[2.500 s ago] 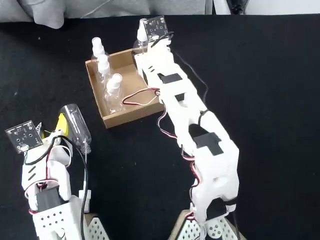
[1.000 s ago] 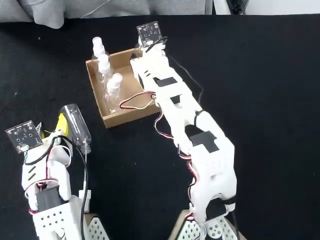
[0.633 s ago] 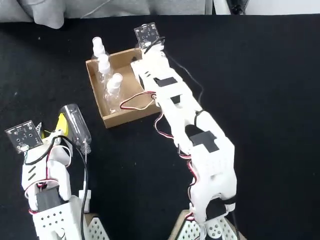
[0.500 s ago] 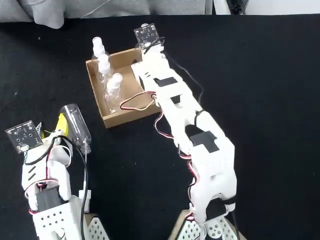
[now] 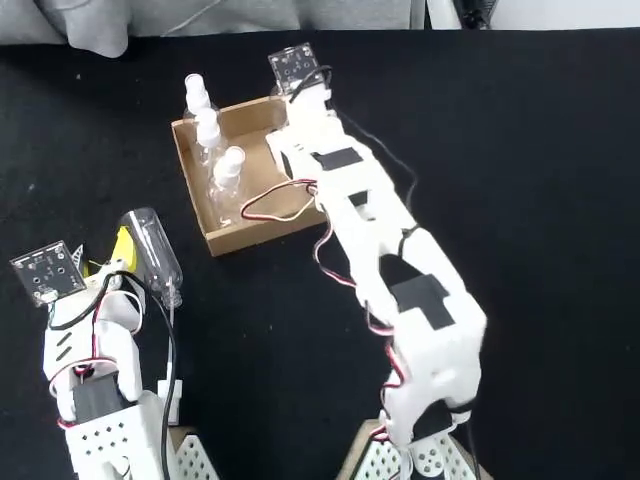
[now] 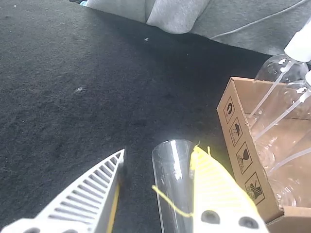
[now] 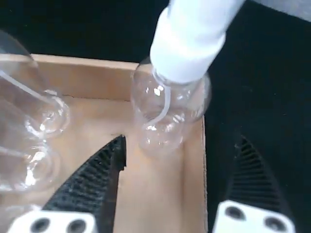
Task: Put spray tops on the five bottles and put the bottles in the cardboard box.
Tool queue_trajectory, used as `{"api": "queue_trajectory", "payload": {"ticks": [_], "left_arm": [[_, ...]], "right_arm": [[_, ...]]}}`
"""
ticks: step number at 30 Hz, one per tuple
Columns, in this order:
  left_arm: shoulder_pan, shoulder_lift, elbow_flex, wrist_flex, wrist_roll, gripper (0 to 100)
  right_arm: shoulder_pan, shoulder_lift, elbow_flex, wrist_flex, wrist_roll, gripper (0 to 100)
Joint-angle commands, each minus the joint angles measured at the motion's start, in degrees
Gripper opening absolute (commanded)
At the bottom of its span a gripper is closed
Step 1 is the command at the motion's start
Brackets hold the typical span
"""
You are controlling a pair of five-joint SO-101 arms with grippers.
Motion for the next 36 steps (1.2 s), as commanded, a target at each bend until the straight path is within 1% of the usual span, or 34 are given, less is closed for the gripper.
{"api": "queue_trajectory", "payload": {"ticks": [1, 8, 12, 22, 29, 32, 36], "left_arm": [[-0.2, -0.6, 1.4, -1.2, -0.4, 20], [-0.4, -0.6, 1.4, -1.2, -0.3, 20], [-3.1, -0.6, 1.3, -1.2, -0.2, 20], [-7.4, -0.7, 1.0, -1.2, -0.3, 20], [-7.6, -0.7, 1.0, -1.2, -0.3, 20], [-9.4, -0.7, 0.9, -1.2, -0.3, 20], [-10.7, -0.7, 0.9, -1.3, -0.2, 20]], "right_arm": [[-1.2, -8.9, 1.7, 1.5, 0.4, 28.6], [-1.4, -17.1, 9.4, 1.4, 0.4, 28.6], [-1.2, -21.3, 12.7, 1.4, 0.4, 28.6], [-1.3, -31.7, 20.4, 1.4, 0.4, 28.6], [-1.3, -40.0, 25.0, 1.7, -0.2, 28.6], [-1.3, -44.0, 25.3, 5.0, -2.6, 28.6], [-1.6, -49.3, 25.2, 9.4, -2.9, 28.6]]}}
